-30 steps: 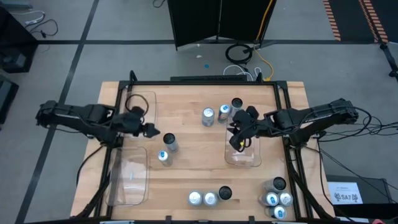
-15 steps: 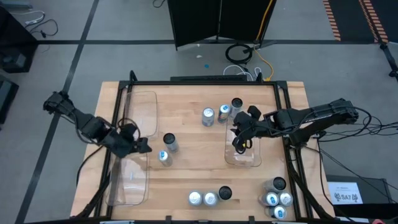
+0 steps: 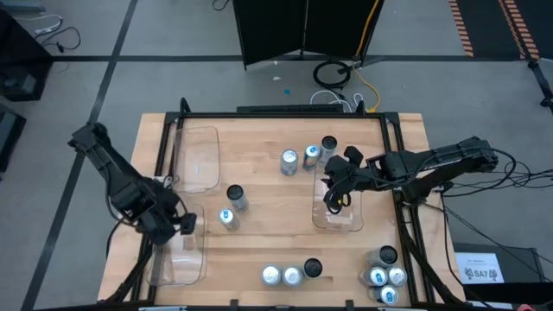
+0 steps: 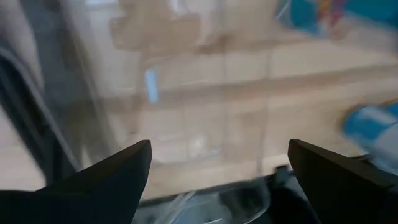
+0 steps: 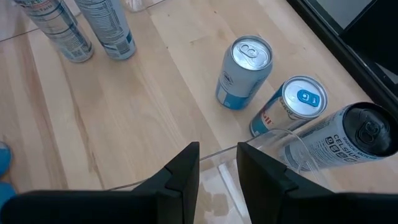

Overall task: Sort soda cans
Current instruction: Move the bottom transparent bin to the center of the table

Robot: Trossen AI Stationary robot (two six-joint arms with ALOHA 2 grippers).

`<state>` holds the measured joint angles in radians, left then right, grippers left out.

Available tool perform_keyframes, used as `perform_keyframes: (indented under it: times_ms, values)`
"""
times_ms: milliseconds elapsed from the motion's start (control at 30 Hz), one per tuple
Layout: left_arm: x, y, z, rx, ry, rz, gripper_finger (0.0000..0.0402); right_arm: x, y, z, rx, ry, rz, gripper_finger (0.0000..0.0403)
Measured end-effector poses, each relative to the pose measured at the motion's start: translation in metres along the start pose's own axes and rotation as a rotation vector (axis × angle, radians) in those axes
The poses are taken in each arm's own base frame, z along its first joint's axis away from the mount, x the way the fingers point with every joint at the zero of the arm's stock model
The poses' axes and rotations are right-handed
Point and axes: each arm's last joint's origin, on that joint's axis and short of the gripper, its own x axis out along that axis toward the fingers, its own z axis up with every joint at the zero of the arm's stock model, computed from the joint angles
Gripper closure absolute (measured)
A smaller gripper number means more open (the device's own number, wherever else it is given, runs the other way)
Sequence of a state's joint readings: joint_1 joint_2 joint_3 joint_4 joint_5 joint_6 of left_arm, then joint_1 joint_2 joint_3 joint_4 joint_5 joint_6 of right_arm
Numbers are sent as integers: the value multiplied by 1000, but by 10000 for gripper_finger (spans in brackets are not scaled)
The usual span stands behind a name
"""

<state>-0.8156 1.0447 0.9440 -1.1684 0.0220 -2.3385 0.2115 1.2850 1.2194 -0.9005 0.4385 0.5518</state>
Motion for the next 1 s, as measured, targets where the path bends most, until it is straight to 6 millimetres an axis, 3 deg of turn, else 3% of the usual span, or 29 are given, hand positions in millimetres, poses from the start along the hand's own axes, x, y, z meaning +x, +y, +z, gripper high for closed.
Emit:
perform_keyframes:
  times_ms: [367,600,1000]
  values:
    - [18,12,-13,51,-38,261,15,0,0,1,4,-6,3,303]
    - [33,16,-18,70,-156,377,15,0,1,2,13,-17,9,303]
    - [71,14,-35,112,-271,474,15,0,3,5,16,-52,30,303]
